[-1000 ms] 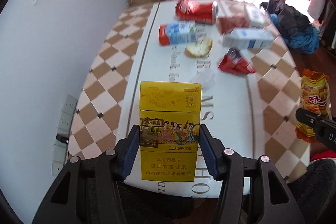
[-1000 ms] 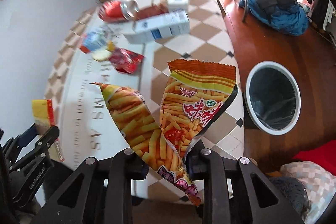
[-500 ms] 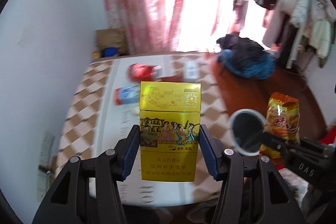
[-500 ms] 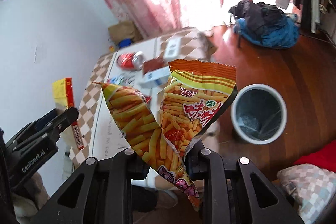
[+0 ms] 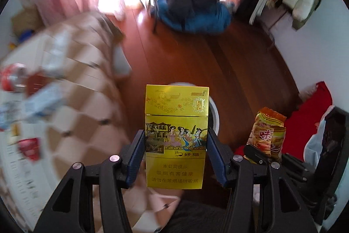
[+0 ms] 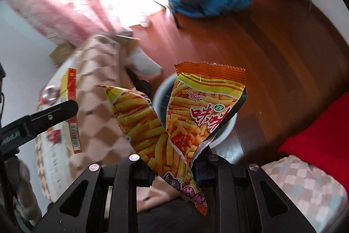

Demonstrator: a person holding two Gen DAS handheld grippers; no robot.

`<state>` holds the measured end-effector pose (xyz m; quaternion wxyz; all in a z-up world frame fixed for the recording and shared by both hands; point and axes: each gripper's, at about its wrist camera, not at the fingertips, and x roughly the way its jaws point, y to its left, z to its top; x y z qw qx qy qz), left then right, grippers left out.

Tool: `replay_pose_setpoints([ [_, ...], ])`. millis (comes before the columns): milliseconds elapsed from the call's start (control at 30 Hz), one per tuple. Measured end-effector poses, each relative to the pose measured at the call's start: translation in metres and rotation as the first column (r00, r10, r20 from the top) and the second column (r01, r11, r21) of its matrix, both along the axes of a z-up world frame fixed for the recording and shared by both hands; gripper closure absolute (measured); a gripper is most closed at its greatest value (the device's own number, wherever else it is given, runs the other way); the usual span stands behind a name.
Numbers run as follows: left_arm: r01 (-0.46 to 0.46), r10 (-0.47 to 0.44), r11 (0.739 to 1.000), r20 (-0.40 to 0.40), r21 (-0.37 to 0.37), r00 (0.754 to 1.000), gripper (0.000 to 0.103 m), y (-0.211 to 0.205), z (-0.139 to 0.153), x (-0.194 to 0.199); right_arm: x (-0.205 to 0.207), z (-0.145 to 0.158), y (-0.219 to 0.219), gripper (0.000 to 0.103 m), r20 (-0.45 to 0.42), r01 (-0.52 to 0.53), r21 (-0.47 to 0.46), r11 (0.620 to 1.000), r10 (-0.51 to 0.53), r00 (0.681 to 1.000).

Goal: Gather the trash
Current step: 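Carry the snack bag and cigarette box over the white trash bin with both tools, then open both tools to drop the bag and box into the bin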

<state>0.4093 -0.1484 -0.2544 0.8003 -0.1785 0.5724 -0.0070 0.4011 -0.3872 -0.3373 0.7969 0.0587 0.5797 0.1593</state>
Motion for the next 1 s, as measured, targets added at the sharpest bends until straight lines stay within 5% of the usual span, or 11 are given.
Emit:
replay_pose_setpoints([
  [100,0.046,-0.055,0.996,-0.126,-0.074,0.991,0.05,-0.013,-0.059,0.046,0.034,-0.053,-0.01,0.076,-0.095,0.016,0.008,1.0,-0.015,0.995],
  [267,0.078,-0.095,0.993,-0.233,-0.083,0.968,0.049,-0.029,-0.121,0.091,0.076,-0.135,-0.02,0.076,-0.222,0.031,-0.006,1.0,-0.031,0.974],
  [333,0.063,-0.083,0.994,-0.255,-0.085,0.963,0.034,-0.028,-0.139,0.101,0.088,-0.162,-0.024,0.073,-0.274,0.043,0.006,0.999,-0.04,0.961],
  [367,0.058,-0.073,0.996,-0.263,-0.066,0.962,0.026,-0.027,-0.145,0.104,0.091,-0.172,-0.027,0.069,-0.292,0.05,0.008,0.999,-0.045,0.955],
  [467,0.057,-0.055,0.998,-0.279,0.0,0.959,0.021,-0.027,-0.15,0.106,0.102,-0.193,-0.031,0.033,-0.329,0.065,0.02,0.998,-0.055,0.943],
  [700,0.038,-0.005,0.982,-0.179,0.186,0.984,0.011,-0.028,-0.128,0.085,0.095,-0.181,-0.032,0.002,-0.296,0.058,-0.039,0.998,-0.067,0.953],
  [1000,0.025,0.015,0.966,-0.154,0.256,0.988,0.011,-0.028,-0.099,0.052,0.068,-0.124,-0.037,0.0,-0.158,0.055,-0.238,0.97,-0.094,0.983],
])
